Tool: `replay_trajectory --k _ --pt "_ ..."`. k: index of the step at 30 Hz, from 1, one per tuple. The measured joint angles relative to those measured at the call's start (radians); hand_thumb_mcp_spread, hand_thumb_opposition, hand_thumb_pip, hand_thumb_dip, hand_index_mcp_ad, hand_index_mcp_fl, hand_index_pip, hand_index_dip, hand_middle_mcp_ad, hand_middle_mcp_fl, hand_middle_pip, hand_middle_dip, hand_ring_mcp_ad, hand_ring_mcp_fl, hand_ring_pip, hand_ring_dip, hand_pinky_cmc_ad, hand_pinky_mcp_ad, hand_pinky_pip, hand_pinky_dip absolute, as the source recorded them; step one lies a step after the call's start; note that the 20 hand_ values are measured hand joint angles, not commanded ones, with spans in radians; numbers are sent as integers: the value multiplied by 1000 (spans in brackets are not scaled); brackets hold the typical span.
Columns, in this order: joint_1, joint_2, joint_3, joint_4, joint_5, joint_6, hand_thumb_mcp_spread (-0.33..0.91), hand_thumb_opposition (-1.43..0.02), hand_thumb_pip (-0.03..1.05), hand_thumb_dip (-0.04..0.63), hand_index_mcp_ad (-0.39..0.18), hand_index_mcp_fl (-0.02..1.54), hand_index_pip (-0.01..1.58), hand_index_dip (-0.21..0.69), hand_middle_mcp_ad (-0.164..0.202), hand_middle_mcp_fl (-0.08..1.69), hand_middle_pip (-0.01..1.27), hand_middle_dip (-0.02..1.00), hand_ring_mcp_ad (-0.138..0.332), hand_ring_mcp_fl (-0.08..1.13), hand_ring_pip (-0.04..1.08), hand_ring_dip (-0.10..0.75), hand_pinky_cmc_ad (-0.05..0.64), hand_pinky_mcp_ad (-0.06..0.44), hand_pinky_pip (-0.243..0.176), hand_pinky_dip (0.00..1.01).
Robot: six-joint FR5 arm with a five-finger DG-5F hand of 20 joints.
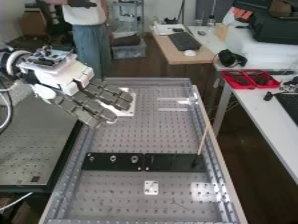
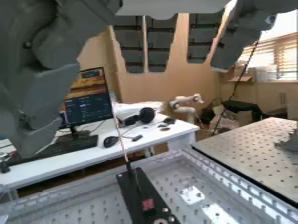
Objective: Grab the smaller nut and place it in the white container
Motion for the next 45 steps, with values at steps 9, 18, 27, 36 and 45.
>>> replay_trajectory --k 9,18,27,36,45 --pt "-14 -56 -88 143 56 17 220 -785 648 87 -75 258 72 185 28 105 133 66 164 21 101 -16 211 164 -75 380" --pt "-26 -138 -154 287 93 42 244 -822 733 140 -101 405 152 120 24 129 131 110 161 19 103 -14 206 150 -75 380" --pt "-34 -163 -214 344 120 35 271 -848 799 175 -105 405 696 16 24 129 127 126 164 16 94 -7 194 127 -75 380" --pt "-20 -163 -260 391 150 14 269 -869 799 175 -126 354 1168 -42 17 108 126 140 159 16 98 5 194 127 -75 380" --pt "11 -190 -299 482 203 -9 278 -869 799 175 -134 202 1471 -42 16 75 122 143 159 16 89 3 197 131 -75 380"
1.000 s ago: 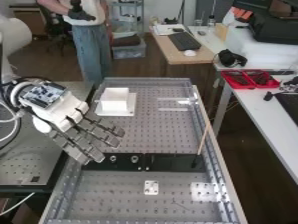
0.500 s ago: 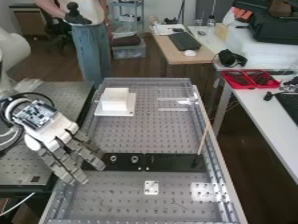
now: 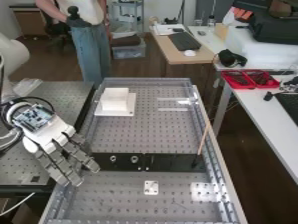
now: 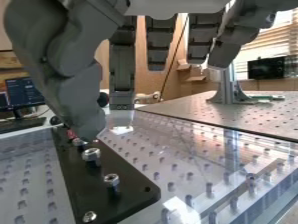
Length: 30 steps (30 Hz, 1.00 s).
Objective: Grab the smaller nut and place it in the white container
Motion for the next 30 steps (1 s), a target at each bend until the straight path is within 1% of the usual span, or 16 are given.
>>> replay_trajectory --k 5,8,12,16,19,24,30 --pt "17 -28 -15 66 36 -7 295 -866 799 175 -138 141 1520 -42 16 75 126 161 159 16 99 14 199 131 -75 380" --pt "21 -40 -20 94 41 -12 311 -866 799 175 -138 72 1545 -42 16 2 122 161 162 16 91 21 199 127 -75 380" --pt "22 -58 -26 125 41 -25 309 -859 799 183 -141 70 1557 -45 16 5 126 173 162 16 87 21 199 127 -75 380" --pt "18 -76 -30 155 26 -44 340 -855 799 188 -143 66 1557 -45 14 2 126 171 162 16 98 26 206 127 -75 386" --pt "14 -79 -30 154 15 -48 340 -855 801 192 -152 66 1557 -45 16 24 126 175 164 16 94 35 206 131 -75 386" --pt "11 -84 -23 124 -9 -49 340 -853 805 202 -154 89 1557 -45 12 26 126 175 166 16 89 37 206 127 -75 382" --pt "12 -92 -21 120 -6 -50 340 -853 805 202 -155 112 1557 -45 12 24 126 175 161 16 98 44 206 127 -75 394"
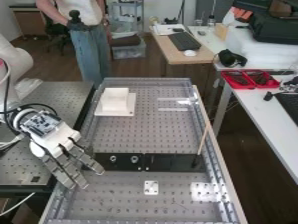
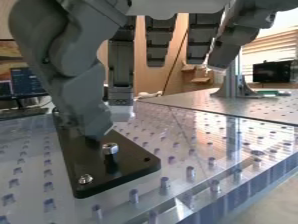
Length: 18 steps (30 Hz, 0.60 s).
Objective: Grab the smaller nut and place it in the white container
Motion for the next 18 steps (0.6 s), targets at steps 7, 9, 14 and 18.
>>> replay_trajectory --k 7,9,14,18 --pt "4 -14 -6 27 10 -15 340 -853 805 202 -155 131 1553 -45 12 26 126 175 161 16 89 51 208 127 -75 398" --pt "4 -16 -6 28 8 -14 340 -853 805 202 -155 131 1557 -45 10 24 126 175 157 16 89 51 204 127 -75 412" --pt "4 -21 -6 32 0 -15 339 -857 805 202 -152 138 1557 -45 12 26 126 175 161 16 89 51 209 127 -75 410" --pt "3 -31 -7 40 -4 -14 354 -853 805 202 -155 148 1557 -45 10 26 126 175 157 16 89 49 209 127 -75 417"
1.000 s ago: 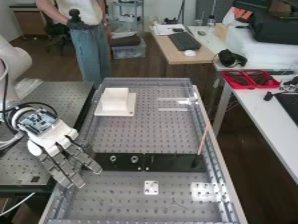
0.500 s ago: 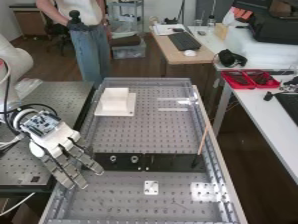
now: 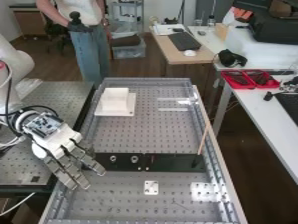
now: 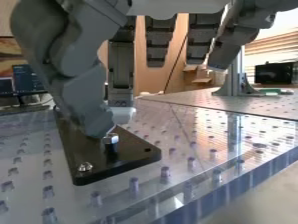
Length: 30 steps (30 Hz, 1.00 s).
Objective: Grab the smaller nut and place it in the white container
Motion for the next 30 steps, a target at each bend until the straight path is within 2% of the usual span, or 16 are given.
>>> replay_trajectory --k 26,30 --pt "-5 -27 11 9 1 10 354 -857 805 202 -155 171 1557 -45 12 26 126 175 161 16 94 58 213 131 -75 429" --pt "-8 -29 14 11 0 8 354 -853 805 202 -152 171 1557 -45 12 26 126 175 161 16 96 54 230 131 -75 443"
